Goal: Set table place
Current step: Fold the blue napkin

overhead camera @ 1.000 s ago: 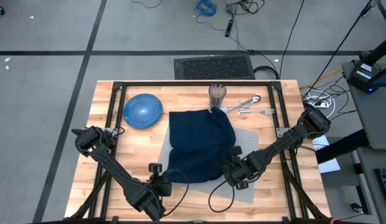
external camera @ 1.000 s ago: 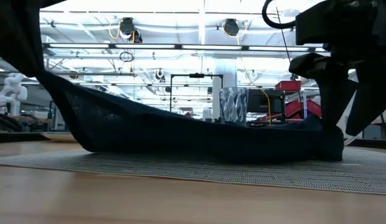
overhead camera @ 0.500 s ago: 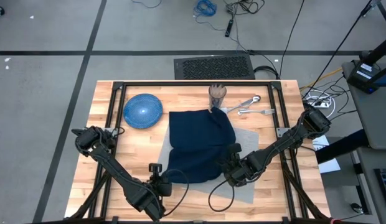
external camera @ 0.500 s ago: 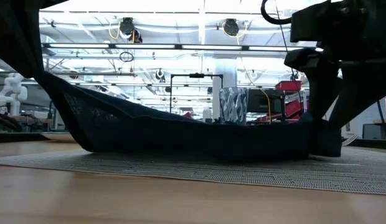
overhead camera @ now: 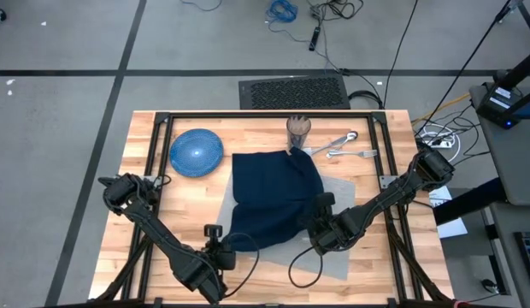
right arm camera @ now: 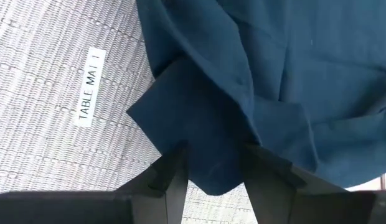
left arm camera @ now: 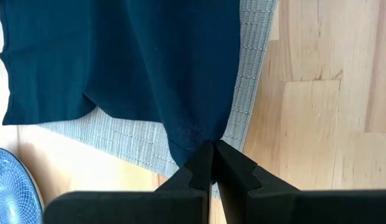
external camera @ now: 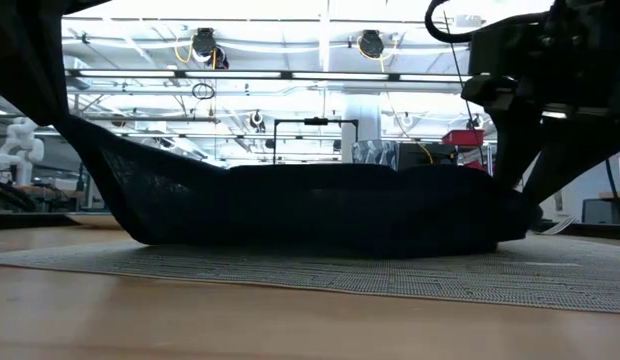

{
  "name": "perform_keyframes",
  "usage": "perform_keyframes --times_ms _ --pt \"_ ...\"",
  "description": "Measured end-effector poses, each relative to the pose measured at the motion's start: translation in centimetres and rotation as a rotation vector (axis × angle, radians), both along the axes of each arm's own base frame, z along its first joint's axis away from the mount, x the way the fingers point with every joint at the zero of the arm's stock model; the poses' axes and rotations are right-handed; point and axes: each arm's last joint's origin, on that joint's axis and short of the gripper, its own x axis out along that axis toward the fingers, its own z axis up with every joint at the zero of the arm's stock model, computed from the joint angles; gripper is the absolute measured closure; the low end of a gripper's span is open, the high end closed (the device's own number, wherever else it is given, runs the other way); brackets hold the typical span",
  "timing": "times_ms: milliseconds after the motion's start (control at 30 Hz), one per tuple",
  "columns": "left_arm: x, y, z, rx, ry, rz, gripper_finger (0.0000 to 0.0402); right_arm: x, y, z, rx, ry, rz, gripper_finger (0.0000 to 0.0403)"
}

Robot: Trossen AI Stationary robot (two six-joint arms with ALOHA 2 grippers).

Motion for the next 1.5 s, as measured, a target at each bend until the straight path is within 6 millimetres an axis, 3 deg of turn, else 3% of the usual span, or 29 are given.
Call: perform_keyframes --times_ms 233,567,1033,1233,1500 --pt "0.0 0.0 0.0 -0.003 -0.001 0.005 0.0401 -0.3 -0.3 0.4 -0.055 -0.013 -0.017 0.0275" --pt "0.0 0.0 0.0 -0.003 -0.001 0.007 0.0401 -1.0 -0.8 3.0 -0.005 -0.119 -0.060 0.0275" --pt "0.0 0.0 0.0 -0.004 -0.002 0.007 0.0402 -0.6 0.3 3.0 0.109 -0.147 -0.019 0.0275" --pt "0.0 0.0 0.0 -0.004 -0.003 0.009 0.0401 -0.8 0.9 2.7 0.125 -0.158 -0.002 0.0275" --pt "0.0 0.0 0.0 -0.004 -0.002 0.008 0.0401 -2.4 0.8 -0.6 0.167 -0.151 -0.031 0.0275"
